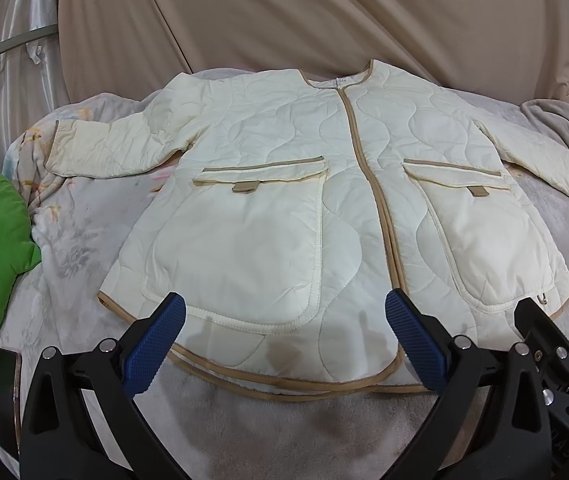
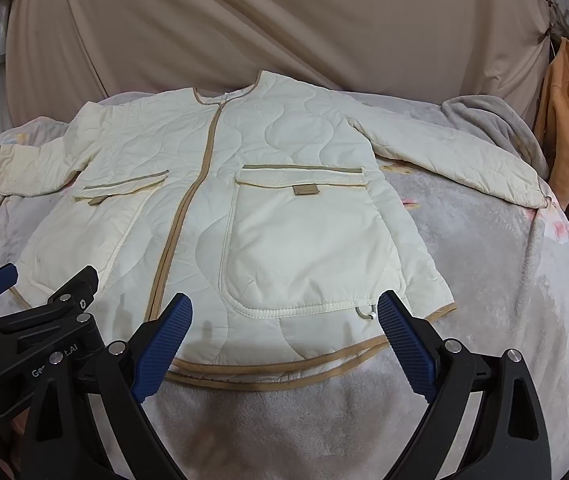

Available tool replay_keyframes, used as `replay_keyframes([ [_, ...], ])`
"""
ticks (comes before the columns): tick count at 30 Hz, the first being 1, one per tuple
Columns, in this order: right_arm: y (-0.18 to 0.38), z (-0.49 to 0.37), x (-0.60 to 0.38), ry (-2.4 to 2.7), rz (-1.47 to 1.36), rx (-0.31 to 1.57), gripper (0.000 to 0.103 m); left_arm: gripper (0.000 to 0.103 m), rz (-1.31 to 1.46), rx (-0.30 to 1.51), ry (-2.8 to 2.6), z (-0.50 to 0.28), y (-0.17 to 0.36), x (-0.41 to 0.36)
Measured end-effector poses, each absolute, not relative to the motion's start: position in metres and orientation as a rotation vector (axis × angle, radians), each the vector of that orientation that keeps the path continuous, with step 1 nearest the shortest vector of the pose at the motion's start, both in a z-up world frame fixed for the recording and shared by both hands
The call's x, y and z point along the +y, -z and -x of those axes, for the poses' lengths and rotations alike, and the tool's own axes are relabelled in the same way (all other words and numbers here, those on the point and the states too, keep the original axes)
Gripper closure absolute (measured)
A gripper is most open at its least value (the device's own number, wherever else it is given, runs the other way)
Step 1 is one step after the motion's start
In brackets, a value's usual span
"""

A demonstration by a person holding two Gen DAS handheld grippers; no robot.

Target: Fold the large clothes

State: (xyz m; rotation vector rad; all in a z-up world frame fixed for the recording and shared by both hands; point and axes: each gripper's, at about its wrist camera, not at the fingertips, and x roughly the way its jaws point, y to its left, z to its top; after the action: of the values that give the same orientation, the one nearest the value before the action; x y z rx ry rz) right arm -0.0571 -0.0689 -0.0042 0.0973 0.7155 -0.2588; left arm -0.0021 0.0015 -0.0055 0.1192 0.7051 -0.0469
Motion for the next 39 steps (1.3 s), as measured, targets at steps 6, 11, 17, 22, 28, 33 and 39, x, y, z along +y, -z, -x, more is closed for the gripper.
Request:
replay_keyframes([
  [6,0.0050,0.0572,-0.0683,0.258,-0.097,0.715,0.011,0.005,-0.120,0.707,0.046,0.0021,0.0057,0.0017],
  [11,0.0031,0.0577,-0.0683,0.257,-0.097,0.716,0.011,0.005,-0.120,0.707,0.047,0.0025,0.0059,0.0022],
  [17,0.0040,0.0573,-0.0682,0.257,-0.096,0.716,0.011,0.005,-0.121,0.708,0.046,0.0022,0.0056,0.0021],
  [22,0.0039,0.0575,-0.0682,0.257,-0.097,0.716,0.011,0.005,-0.123,0.705,0.046,0.0060,0.0084,0.0069],
  [28,0.0047,0.0571,-0.0682,0.257,-0.096,0.716,0.011,0.005,-0.125,0.706,0.046,0.0063,0.0087,0.0074],
  [33,0.0044,0.0575,-0.0681,0.258,-0.095,0.716,0.011,0.005,-0.125,0.707,0.046,0.0063,0.0087,0.0074],
  [39,0.0048,0.0573,-0.0683,0.257,-0.095,0.716,0.011,0.006,-0.123,0.713,0.049,0.0060,0.0091,0.0080],
])
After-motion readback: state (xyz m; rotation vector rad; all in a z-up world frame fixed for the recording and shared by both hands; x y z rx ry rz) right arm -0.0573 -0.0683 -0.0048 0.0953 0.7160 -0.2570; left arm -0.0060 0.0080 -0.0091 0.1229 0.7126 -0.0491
